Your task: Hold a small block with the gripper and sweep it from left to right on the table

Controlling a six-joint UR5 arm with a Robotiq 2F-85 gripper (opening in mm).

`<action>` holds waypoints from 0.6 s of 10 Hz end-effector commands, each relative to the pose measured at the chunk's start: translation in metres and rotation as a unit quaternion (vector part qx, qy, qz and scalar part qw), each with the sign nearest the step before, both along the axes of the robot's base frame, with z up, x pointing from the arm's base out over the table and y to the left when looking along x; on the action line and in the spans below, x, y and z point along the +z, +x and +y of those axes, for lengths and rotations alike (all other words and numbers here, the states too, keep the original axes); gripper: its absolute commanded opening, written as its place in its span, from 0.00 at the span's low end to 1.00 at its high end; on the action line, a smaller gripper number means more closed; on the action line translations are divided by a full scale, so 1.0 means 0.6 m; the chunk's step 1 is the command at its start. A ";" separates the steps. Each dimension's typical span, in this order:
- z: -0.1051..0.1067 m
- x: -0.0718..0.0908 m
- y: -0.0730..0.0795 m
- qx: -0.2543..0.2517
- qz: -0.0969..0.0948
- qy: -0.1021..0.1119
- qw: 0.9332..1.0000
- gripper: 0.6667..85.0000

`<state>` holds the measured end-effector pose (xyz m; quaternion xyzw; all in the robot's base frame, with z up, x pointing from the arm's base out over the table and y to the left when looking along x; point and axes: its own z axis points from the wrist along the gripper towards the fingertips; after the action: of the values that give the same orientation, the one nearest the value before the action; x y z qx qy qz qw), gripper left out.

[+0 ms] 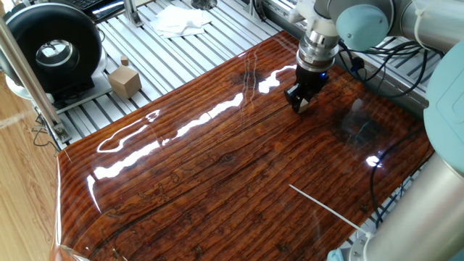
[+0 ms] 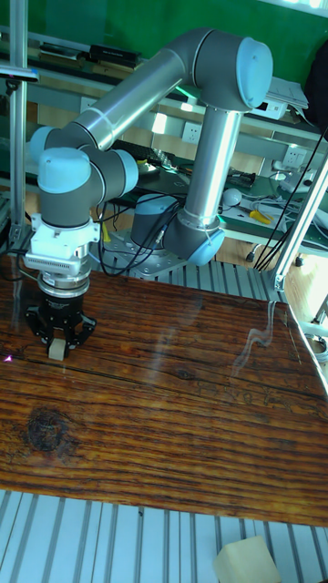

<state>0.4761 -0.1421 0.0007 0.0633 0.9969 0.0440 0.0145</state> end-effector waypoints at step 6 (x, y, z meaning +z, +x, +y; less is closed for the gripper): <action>0.007 0.002 0.004 -0.010 -0.003 0.005 1.000 0.00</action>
<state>0.4765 -0.1397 0.0007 0.0667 0.9967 0.0447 0.0149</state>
